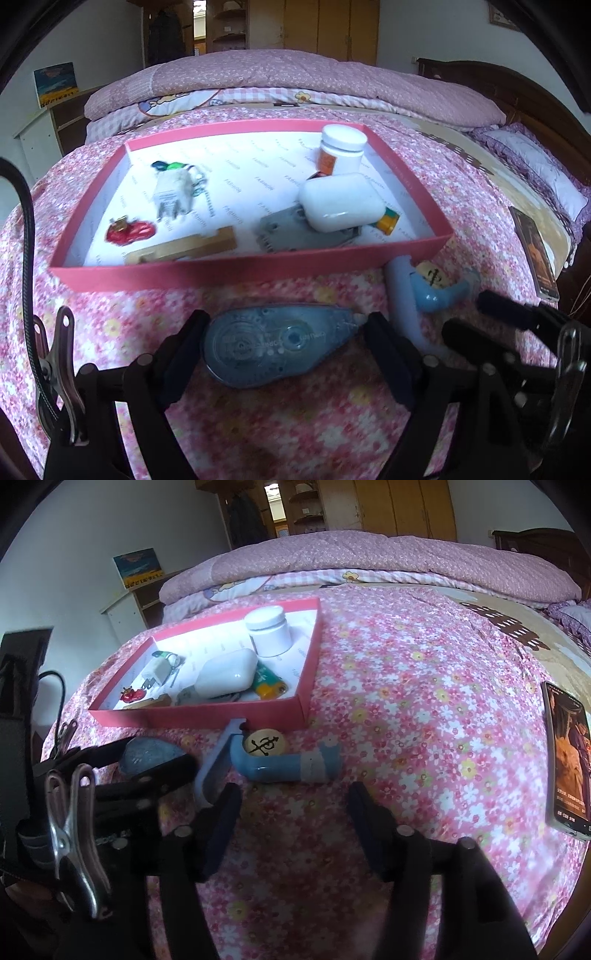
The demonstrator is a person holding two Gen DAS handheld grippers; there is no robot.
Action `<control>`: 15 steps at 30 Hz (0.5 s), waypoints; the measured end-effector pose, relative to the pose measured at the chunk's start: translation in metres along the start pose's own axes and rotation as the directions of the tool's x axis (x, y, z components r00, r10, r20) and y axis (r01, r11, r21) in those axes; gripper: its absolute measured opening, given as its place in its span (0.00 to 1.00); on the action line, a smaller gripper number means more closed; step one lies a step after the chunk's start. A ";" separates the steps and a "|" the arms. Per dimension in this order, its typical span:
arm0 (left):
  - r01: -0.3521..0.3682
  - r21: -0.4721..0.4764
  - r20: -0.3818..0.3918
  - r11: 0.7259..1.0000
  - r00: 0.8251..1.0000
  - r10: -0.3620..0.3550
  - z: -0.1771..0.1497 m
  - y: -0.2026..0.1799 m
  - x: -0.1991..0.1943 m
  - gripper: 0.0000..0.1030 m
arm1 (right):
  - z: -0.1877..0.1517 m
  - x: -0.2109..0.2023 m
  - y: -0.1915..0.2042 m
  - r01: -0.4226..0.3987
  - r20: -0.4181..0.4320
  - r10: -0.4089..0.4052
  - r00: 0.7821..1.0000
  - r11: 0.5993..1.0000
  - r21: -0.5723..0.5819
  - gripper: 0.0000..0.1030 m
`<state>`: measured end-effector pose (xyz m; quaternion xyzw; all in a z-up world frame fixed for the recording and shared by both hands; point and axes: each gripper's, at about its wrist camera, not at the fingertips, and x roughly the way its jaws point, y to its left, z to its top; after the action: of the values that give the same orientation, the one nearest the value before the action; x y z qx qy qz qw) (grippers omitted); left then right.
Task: Organize rigid objects
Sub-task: 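Carry the correction tape with the left gripper while the right gripper carries the blue tube over the box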
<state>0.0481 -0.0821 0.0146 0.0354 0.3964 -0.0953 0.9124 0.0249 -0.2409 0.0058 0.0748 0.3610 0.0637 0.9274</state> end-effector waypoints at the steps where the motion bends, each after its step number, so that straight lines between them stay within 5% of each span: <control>1: -0.008 -0.003 -0.001 1.000 1.000 0.008 -0.002 0.004 -0.001 0.86 | 0.001 0.000 0.001 0.008 0.004 -0.008 1.000 1.000 -0.002 0.69; 15: 0.010 -0.053 0.019 0.999 1.000 -0.009 -0.008 0.026 -0.008 0.86 | 0.020 0.026 0.013 0.073 -0.016 -0.074 0.997 0.997 -0.036 0.79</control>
<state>0.0419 -0.0545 0.0145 0.0082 0.3902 -0.0892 0.9163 0.0571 -0.2258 0.0057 0.0447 0.3703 0.0366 0.9271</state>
